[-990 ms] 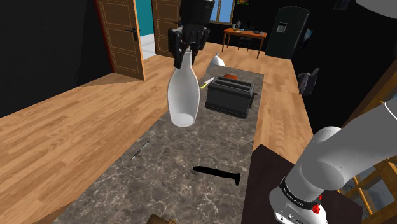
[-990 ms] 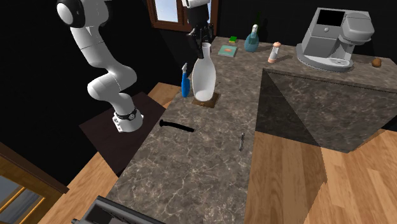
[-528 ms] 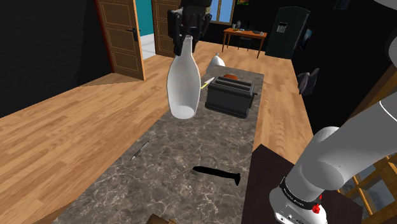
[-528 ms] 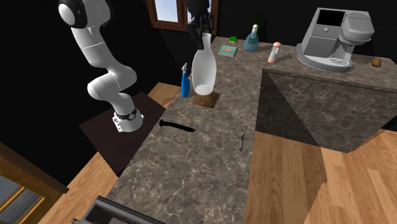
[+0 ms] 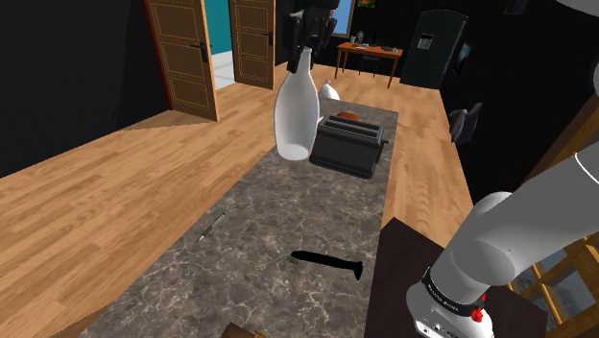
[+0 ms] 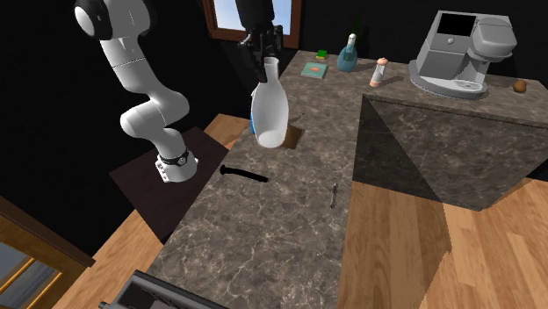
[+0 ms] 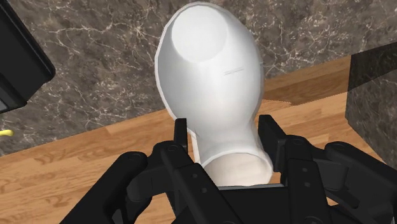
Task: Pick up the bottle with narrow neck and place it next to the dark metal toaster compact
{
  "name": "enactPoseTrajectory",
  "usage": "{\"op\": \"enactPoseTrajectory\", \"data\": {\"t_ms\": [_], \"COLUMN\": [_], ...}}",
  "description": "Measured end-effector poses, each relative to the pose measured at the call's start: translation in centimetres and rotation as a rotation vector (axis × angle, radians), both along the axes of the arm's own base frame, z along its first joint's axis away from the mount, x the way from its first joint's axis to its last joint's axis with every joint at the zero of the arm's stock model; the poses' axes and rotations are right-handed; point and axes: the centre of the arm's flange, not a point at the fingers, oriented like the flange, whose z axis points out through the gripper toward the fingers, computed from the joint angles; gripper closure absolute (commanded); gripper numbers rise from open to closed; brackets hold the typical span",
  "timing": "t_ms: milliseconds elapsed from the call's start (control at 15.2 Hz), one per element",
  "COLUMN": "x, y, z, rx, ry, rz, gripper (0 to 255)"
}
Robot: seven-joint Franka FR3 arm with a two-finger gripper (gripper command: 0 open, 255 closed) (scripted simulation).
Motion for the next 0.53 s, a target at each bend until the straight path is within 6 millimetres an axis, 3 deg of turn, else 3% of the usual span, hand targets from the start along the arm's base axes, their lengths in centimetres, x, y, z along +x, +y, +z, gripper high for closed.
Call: {"op": "enactPoseTrajectory", "data": {"t_ms": [528], "x": [3.6], "y": [-10.2], "z": [0.2], "rx": [0.0], "ry": [0.001], "rz": [0.0], "gripper": [255]}}
